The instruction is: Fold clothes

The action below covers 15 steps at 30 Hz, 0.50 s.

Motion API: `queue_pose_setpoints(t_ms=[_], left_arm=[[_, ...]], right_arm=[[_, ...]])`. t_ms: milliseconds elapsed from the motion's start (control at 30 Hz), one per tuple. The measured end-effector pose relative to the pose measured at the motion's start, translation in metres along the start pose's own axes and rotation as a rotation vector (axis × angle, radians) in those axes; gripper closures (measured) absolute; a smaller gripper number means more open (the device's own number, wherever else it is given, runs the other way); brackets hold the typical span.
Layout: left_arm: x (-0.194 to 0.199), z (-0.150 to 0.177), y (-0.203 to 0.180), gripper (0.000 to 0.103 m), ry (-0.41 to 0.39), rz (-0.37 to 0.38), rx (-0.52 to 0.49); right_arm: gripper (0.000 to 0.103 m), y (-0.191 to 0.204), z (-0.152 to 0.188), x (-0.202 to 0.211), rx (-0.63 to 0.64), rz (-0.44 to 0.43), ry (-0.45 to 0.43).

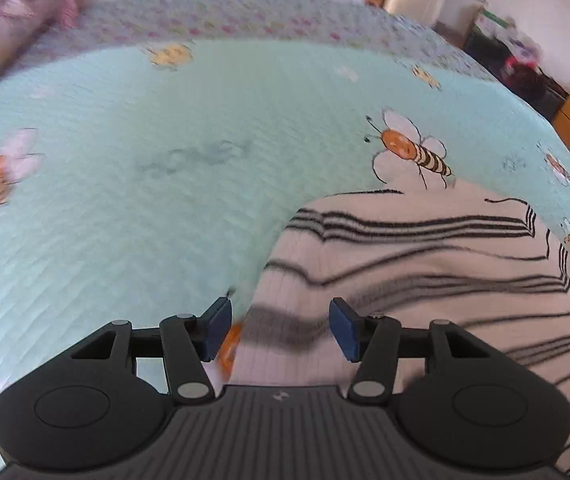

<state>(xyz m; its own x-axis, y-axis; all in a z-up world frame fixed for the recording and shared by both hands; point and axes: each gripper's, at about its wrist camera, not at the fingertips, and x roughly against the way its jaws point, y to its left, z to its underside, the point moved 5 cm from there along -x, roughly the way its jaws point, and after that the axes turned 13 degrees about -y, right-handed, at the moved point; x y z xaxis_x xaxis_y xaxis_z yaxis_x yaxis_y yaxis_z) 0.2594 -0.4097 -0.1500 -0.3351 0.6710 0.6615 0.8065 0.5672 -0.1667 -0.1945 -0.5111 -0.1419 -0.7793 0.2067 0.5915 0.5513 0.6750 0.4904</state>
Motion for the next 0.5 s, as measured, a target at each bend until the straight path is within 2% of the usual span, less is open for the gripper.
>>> queue_pose_setpoints(t_ms=[67, 100, 233, 433, 467, 500], left_arm=[[-0.029, -0.009, 0.001, 0.046, 0.023, 0.094, 0.008], [-0.040, -0.012, 0.001, 0.046, 0.033, 0.118, 0.003], [-0.078, -0.013, 0.004, 0.046, 0.085, 0.152, -0.034], [-0.095, -0.014, 0.003, 0.044, 0.053, 0.289, 0.043], [-0.099, -0.015, 0.000, 0.046, 0.049, 0.296, 0.049], [-0.100, -0.017, -0.004, 0.056, 0.040, 0.297, 0.041]], right_arm=[[0.042, -0.005, -0.005, -0.010, -0.013, 0.010, 0.009], [0.042, -0.008, -0.008, -0.015, -0.020, 0.015, 0.013], [0.042, -0.016, -0.019, -0.027, -0.025, 0.033, 0.004], [0.042, -0.025, -0.021, -0.042, -0.067, 0.038, 0.008], [0.042, -0.025, -0.021, -0.045, -0.070, 0.037, 0.011], [0.042, -0.024, -0.021, -0.048, -0.068, 0.036, 0.014]])
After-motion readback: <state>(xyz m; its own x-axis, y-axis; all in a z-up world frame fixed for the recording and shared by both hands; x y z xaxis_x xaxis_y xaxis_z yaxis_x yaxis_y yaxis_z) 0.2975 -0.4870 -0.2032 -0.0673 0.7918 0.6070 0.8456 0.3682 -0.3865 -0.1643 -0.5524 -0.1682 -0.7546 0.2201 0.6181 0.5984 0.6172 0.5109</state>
